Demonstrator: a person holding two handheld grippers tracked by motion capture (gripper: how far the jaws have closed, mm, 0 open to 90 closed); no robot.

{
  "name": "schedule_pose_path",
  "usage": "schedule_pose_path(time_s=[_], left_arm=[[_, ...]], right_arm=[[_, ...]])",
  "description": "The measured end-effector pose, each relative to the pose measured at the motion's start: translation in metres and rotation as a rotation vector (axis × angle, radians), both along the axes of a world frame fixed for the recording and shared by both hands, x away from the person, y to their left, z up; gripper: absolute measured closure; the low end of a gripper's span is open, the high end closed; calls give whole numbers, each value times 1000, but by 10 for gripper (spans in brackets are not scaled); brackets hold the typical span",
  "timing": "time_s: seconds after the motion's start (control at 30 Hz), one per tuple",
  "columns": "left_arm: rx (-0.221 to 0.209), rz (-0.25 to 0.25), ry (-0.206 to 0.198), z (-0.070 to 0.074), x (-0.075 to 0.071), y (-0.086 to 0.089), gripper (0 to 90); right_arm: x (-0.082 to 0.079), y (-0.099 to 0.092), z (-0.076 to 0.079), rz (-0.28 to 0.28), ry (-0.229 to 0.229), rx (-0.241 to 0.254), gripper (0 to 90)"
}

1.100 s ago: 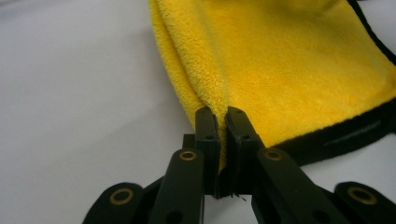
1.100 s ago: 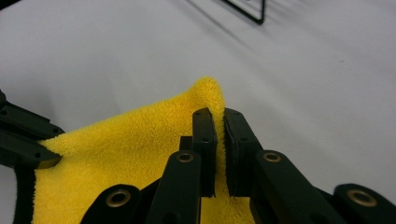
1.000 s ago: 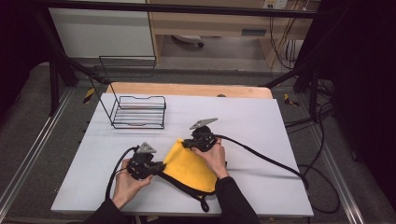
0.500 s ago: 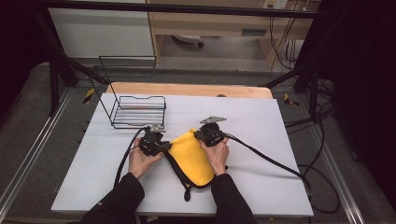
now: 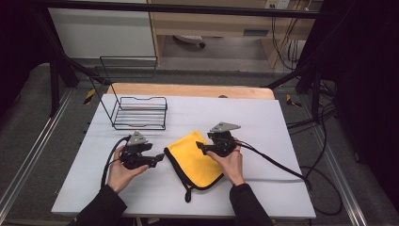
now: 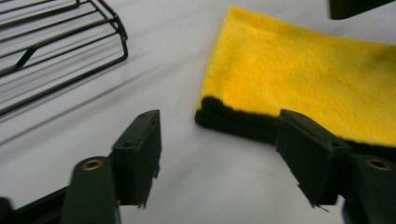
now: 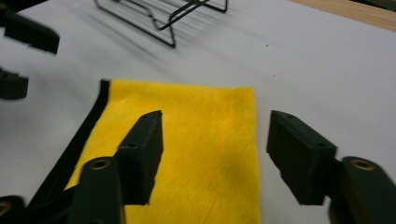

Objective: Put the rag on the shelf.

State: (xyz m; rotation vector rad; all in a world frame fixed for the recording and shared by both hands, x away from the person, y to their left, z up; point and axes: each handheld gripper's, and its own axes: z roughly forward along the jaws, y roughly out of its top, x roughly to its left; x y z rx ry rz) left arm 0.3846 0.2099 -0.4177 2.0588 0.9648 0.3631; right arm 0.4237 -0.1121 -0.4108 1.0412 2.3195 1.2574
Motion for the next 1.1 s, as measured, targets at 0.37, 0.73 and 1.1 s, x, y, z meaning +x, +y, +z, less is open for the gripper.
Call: schedule_pose_path(time_s=[0.37,0.73,1.1], left_arm=[[-4,12,2,-7,-27,29,85],[-15,31,-3,-10,-33,42,95],[-20,33,-4,-10,-34,42,113]], right_arm=[[-74,-2,-14,168,42,-29,310],[-91,14,-33,269,80,-85,486],[-94,22,-38,292,-5,-208,602]])
